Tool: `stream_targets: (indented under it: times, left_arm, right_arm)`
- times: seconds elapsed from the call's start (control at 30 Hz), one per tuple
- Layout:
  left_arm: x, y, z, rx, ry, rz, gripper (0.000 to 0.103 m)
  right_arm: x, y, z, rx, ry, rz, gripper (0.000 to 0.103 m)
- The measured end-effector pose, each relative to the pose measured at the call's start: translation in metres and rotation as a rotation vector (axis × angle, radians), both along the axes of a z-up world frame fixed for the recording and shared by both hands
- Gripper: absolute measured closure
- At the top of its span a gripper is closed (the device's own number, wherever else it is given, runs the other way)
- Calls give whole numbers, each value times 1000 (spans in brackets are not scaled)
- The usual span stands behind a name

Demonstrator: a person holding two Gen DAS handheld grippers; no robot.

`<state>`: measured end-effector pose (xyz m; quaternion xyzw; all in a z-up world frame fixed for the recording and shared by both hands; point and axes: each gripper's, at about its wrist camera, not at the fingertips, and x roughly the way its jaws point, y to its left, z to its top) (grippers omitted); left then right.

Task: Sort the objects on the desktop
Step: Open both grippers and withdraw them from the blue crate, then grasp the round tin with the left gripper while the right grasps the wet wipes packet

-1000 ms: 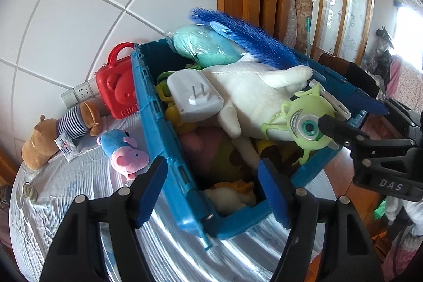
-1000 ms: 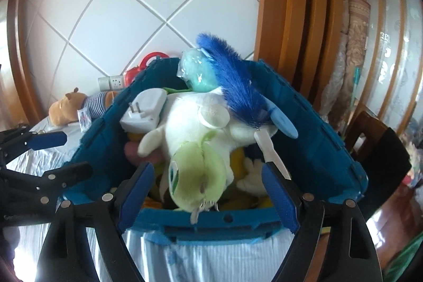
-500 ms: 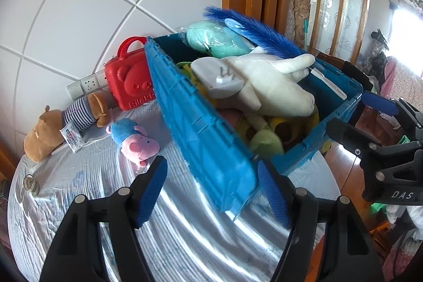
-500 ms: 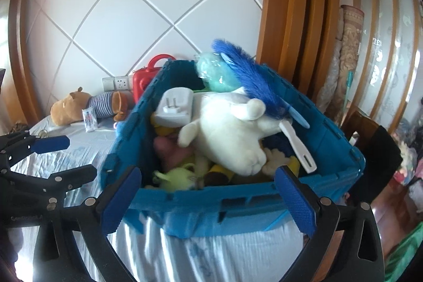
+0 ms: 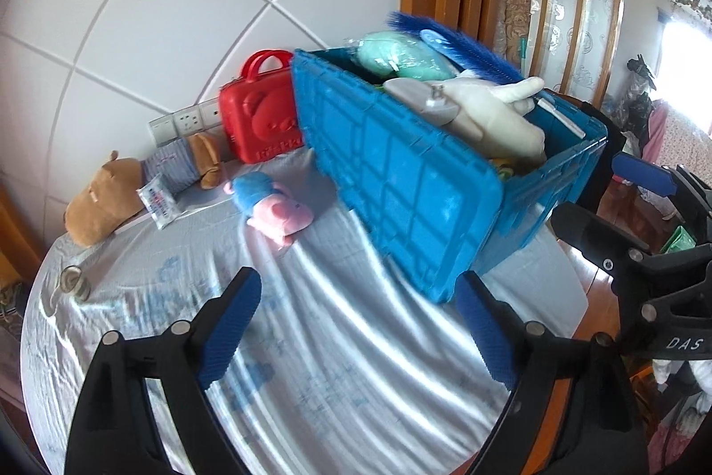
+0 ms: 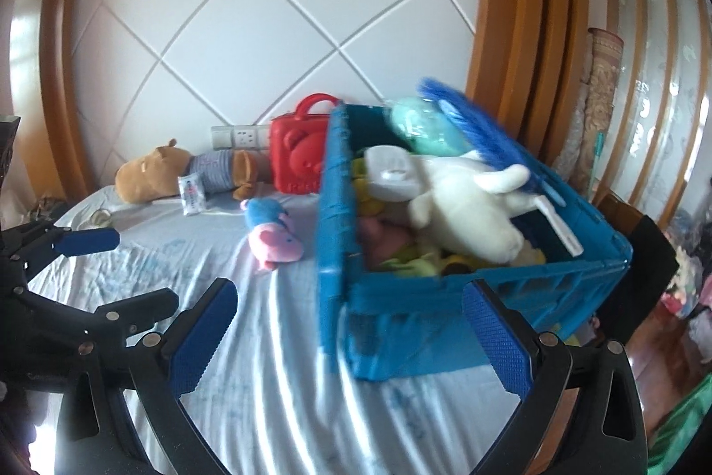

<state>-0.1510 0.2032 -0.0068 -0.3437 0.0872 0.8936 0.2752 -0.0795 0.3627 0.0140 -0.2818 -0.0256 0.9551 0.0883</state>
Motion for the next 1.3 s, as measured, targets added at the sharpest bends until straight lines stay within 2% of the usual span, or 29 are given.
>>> stream_targets:
  times: [0.23, 0.4, 0.63, 0.8, 0.87, 1.07, 1.17, 1.3]
  left_arm:
    - [5, -59, -9, -2, -9, 58, 14]
    - [-6, -99, -28, -4, -75, 147, 14]
    - [-29, -154, -48, -18, -142, 343, 14]
    - [-43, -183, -59, -47, -174, 466, 13]
    - [-47, -194, -64, -52, -185, 514, 13]
    - [-60, -219, -76, -61, -215, 587, 13]
    - [-71, -243, -81, -56, -232, 626, 13]
    - [-91, -282, -87, -65, -243, 663, 13]
  right_arm:
    - [4, -56, -10, 1, -14, 24, 1]
    - [-9, -90, -24, 5, -61, 84, 1]
    - [-56, -122, -42, -8, -129, 236, 0]
    - [-92, -129, -65, -46, -175, 308, 0]
    - [-103, -134, -75, -29, -204, 332, 0]
    - [-132, -159, -90, -34, -230, 397, 0]
    - [-147, -180, -92, -13, -233, 422, 0]
    - [-171, -211, -95, -35, -229, 435, 0]
